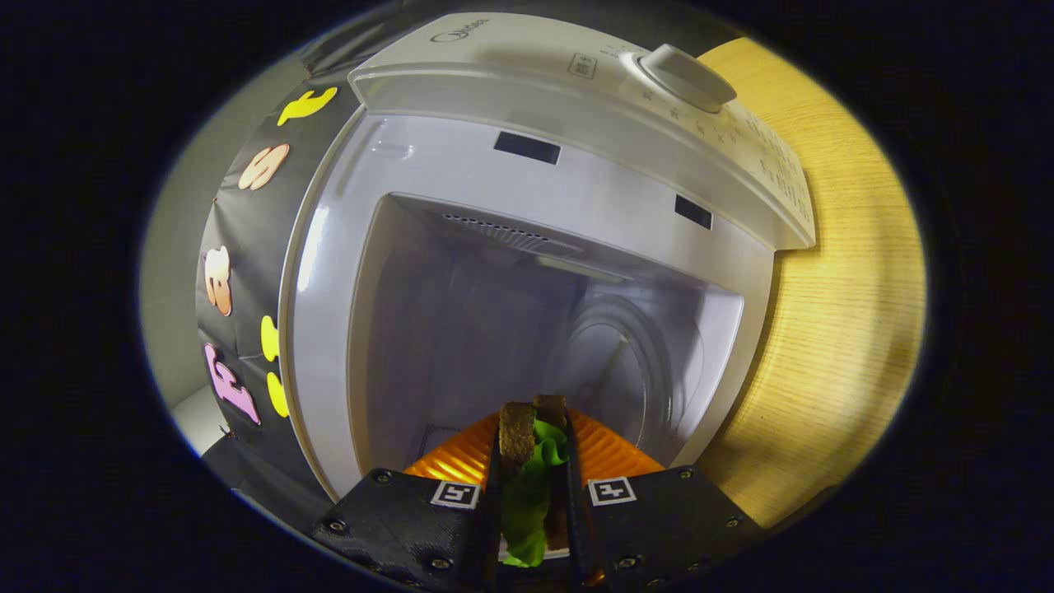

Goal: Open the microwave, put the food inside, and close the microwave door.

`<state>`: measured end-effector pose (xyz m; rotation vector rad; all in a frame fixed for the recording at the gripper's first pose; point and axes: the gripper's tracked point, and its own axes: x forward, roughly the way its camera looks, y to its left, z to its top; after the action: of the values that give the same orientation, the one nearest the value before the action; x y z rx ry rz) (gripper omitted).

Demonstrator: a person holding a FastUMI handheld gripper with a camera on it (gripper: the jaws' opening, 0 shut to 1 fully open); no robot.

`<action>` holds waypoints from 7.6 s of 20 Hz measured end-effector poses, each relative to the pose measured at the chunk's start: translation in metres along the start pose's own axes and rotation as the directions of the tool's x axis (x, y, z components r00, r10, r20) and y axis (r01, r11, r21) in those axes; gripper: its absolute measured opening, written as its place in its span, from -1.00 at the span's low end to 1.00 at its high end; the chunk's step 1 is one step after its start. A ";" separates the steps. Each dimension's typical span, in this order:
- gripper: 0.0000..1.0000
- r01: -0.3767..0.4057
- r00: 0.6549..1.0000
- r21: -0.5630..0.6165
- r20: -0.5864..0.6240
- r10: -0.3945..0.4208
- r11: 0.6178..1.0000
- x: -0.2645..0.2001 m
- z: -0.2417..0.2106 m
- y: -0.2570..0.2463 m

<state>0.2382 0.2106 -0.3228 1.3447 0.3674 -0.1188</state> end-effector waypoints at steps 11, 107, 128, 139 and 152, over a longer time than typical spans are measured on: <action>-0.33 0.094 0.995 -0.029 0.037 -0.093 0.995 0.014 0.006 -0.024; -1.00 -0.657 0.676 -0.697 -0.713 -0.186 0.288 -0.383 -0.248 0.016; -1.00 -0.526 0.773 -0.811 -0.582 -0.254 0.257 -0.358 -0.111 -0.014; -1.00 -0.478 0.808 -0.843 -0.532 -0.251 0.248 -0.325 -0.049 -0.021; -1.00 -0.393 0.859 -0.892 -0.443 -0.258 0.224 -0.251 0.024 -0.030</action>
<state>-0.0008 0.1487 -0.2643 0.0057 0.6830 0.5402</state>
